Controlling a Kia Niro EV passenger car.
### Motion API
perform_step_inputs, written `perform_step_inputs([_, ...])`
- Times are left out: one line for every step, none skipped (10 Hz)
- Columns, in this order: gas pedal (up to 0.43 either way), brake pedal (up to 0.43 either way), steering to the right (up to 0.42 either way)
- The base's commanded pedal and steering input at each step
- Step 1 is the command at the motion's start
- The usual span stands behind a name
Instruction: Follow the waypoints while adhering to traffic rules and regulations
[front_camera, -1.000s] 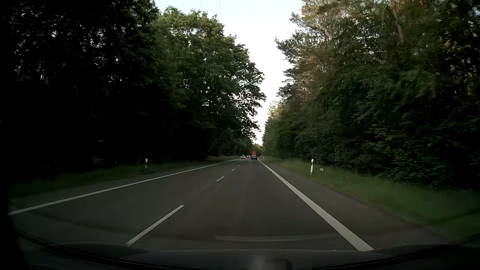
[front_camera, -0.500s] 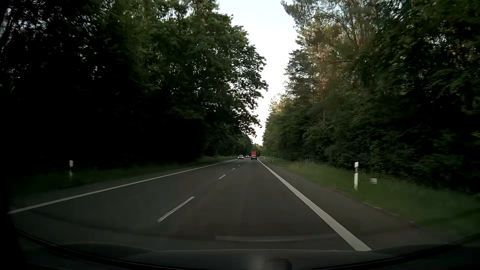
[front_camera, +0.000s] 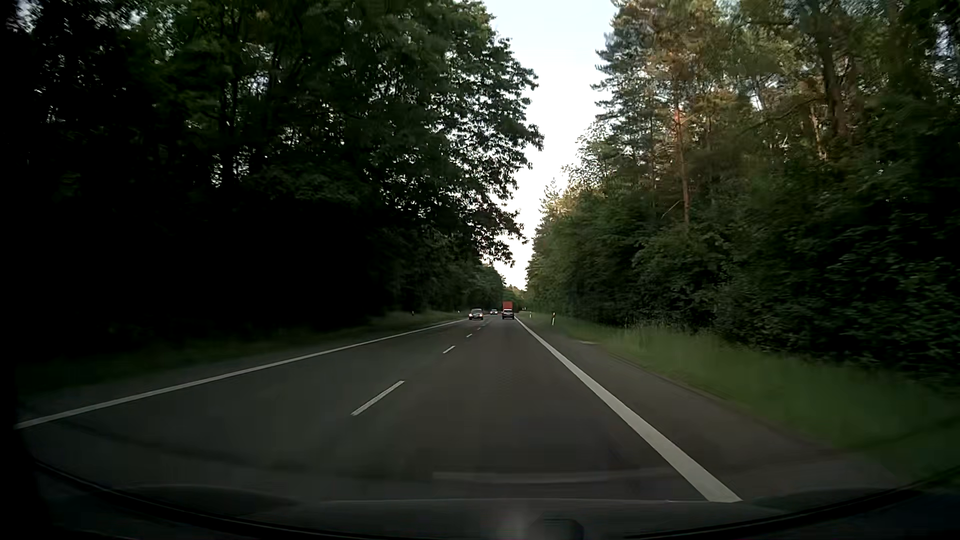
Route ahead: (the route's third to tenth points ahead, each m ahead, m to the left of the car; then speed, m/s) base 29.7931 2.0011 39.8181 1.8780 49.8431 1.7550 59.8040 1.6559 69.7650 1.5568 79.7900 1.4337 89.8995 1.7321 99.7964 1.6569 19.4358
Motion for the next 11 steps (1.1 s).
perform_step_inputs([0.059, 0.024, 0.002])
perform_step_inputs([0.059, 0.018, 0.001])
perform_step_inputs([0.059, 0.024, 0.001])
perform_step_inputs([0.059, 0.018, 0.001])
perform_step_inputs([0.059, 0.018, 0.001])
perform_step_inputs([0.059, 0.018, 0.001])
perform_step_inputs([0.059, 0.024, 0.002])
perform_step_inputs([0.059, 0.024, 0.002])
perform_step_inputs([0.059, 0.024, 0.001])
perform_step_inputs([0.059, 0.024, 0.001])
perform_step_inputs([0.059, 0.024, 0.001])
